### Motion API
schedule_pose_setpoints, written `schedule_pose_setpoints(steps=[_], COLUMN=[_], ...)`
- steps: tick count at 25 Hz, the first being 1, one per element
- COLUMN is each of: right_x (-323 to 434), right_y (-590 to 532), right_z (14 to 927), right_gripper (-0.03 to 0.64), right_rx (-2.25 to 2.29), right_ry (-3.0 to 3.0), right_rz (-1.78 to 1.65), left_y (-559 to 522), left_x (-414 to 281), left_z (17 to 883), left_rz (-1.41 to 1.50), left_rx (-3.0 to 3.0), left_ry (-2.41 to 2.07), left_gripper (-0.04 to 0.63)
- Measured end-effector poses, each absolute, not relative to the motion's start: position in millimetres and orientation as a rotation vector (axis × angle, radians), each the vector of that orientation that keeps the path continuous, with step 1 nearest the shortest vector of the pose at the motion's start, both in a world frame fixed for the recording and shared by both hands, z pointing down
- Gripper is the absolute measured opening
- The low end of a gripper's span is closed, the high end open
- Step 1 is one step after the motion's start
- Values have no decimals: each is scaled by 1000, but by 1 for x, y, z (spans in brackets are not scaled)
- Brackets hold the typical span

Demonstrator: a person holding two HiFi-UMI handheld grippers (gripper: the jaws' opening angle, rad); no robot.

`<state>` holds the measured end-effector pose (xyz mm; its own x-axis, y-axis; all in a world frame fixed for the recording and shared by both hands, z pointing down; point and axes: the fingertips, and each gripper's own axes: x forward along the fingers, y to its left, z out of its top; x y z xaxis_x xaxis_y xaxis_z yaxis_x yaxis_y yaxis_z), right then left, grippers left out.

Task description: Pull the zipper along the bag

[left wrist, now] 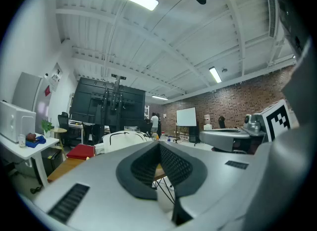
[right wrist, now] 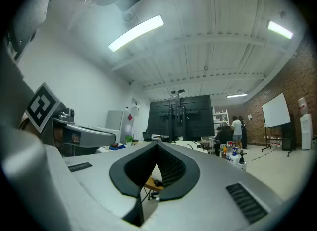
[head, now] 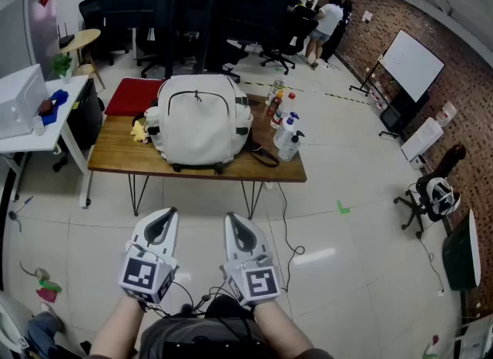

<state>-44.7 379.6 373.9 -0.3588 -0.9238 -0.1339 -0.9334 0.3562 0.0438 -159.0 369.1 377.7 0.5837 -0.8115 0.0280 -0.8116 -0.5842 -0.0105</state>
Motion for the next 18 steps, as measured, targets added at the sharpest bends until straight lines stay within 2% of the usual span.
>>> schedule_pose_setpoints(steps=[8,18], right_x=[-30,-2], right_y=[368,279], right_z=[383,391], right_gripper=[28,28], right_rx=[-1783,-1742], right_ry=[2485,2488], right_rz=[122,105], left_y=[348,264], left_x=[-158,-144], left_z=[382,388], left_rz=[47,48], left_rx=[2763,2727], left_ry=[-1420,-1508], left_gripper=[34,34])
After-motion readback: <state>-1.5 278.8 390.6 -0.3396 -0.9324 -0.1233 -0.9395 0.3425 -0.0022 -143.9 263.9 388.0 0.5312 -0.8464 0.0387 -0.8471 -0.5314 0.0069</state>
